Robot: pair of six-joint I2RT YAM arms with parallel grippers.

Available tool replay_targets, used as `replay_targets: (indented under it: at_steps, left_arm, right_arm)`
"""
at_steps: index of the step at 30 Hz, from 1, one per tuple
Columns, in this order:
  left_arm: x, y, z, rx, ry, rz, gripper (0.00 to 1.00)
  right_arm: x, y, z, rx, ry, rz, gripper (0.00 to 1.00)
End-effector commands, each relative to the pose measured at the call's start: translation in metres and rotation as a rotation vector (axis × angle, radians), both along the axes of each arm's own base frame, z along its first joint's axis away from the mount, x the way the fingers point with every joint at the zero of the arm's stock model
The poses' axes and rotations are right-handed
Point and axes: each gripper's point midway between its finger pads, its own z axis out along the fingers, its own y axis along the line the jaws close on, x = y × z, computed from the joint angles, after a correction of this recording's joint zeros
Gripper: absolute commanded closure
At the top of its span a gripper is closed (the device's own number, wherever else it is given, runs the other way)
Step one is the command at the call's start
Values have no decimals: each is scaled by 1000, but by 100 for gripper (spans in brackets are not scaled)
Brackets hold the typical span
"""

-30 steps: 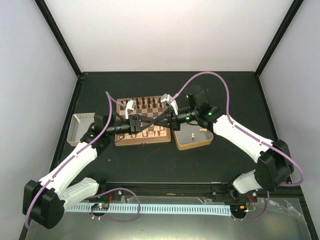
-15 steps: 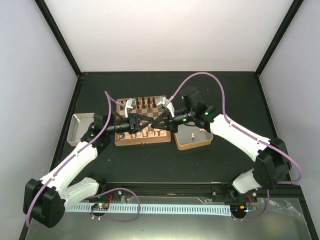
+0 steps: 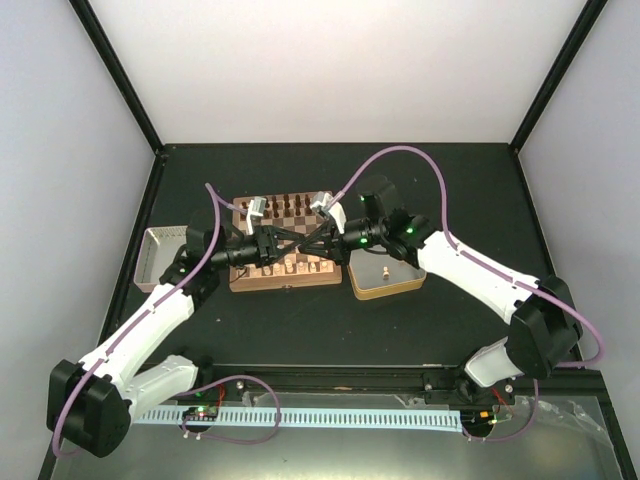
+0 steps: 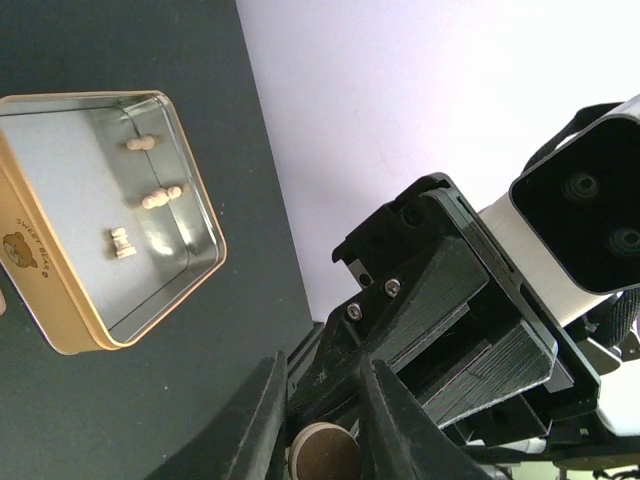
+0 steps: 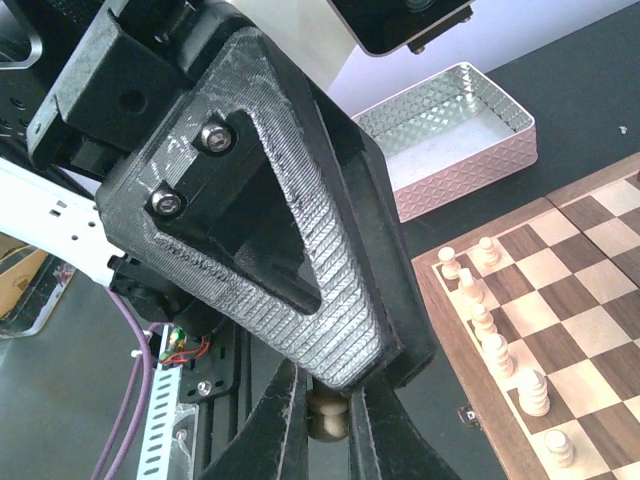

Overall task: Set up the chess pieces on the board
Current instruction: Place the chess piece on the chessboard.

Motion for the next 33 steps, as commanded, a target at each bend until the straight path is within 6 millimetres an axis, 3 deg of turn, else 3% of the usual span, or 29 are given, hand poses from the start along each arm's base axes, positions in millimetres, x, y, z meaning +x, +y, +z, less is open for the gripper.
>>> replay_targets:
  at_steps: [1, 7, 10, 15, 22, 27, 33]
  left_arm:
    - [-15, -5, -1, -4, 36, -62, 83]
    - [-15, -4, -3, 1, 42, -56, 89]
    - [-13, -3, 1, -6, 31, -44, 93]
    - [-9, -1, 13, -42, 24, -7, 93]
    - [5, 0, 39, -101, -3, 49, 93]
    - [13, 1, 54, -132, -31, 78, 93]
    - [21, 3, 61, -148, -54, 117, 93]
  right_arm:
    - [19, 5, 11, 40, -93, -79, 99]
    - [25, 0, 4, 24, -91, -138, 99]
    - [26, -2, 10, 59, -75, -166, 94]
    - [20, -4, 30, 180, 39, -209, 66]
    - [17, -16, 55, 485, 334, -299, 37]
    - [17, -25, 62, 646, 546, -328, 34]
    - [12, -24, 68, 699, 696, -333, 40]
